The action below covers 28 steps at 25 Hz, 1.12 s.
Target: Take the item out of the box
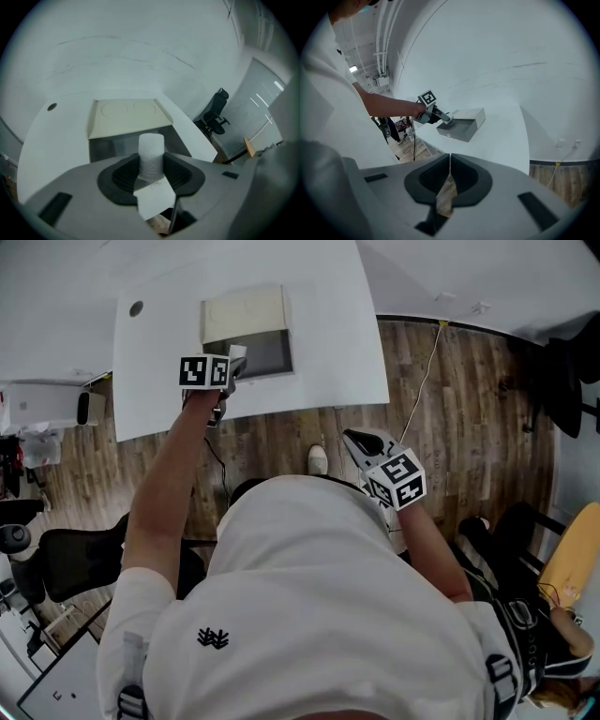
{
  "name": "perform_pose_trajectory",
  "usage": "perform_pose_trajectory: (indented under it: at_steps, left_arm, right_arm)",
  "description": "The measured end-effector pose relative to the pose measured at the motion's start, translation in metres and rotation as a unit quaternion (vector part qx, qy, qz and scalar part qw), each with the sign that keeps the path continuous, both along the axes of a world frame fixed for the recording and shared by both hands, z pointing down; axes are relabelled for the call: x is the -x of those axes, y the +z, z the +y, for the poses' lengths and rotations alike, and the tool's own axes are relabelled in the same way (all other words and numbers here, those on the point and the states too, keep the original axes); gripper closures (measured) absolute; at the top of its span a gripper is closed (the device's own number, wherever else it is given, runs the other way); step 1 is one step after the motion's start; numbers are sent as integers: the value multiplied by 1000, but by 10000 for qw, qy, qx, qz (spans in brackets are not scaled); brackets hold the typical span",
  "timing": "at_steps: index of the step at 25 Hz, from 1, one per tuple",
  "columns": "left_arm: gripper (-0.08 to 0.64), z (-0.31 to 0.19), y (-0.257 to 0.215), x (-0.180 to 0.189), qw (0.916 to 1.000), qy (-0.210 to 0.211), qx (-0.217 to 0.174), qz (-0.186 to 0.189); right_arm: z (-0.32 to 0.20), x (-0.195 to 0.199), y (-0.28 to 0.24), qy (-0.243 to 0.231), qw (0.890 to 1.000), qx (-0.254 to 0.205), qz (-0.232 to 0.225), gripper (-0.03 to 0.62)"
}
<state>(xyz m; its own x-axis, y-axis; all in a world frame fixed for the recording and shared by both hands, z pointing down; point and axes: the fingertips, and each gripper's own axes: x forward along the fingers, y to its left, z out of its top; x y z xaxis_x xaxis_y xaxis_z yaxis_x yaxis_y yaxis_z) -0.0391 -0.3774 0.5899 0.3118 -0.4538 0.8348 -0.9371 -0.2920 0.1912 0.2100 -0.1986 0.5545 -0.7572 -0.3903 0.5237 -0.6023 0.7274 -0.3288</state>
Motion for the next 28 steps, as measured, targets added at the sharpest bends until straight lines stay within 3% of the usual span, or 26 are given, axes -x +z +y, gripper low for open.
perform_pose_trajectory:
  at_steps: [10,17,28]
  left_arm:
    - [394,45,-56,15,9951,104,-708,685]
    - [395,83,-103,31,9872,333,-1210,982]
    - [396,145,-148,62,9758,603,-1688,1251]
  right_arm:
    - [16,58,-4,-388,9991,-118,82,581]
    - [34,103,-8,-626,9978,-145,148,581]
    - [52,154,-19,-747,9966,-210,260,581]
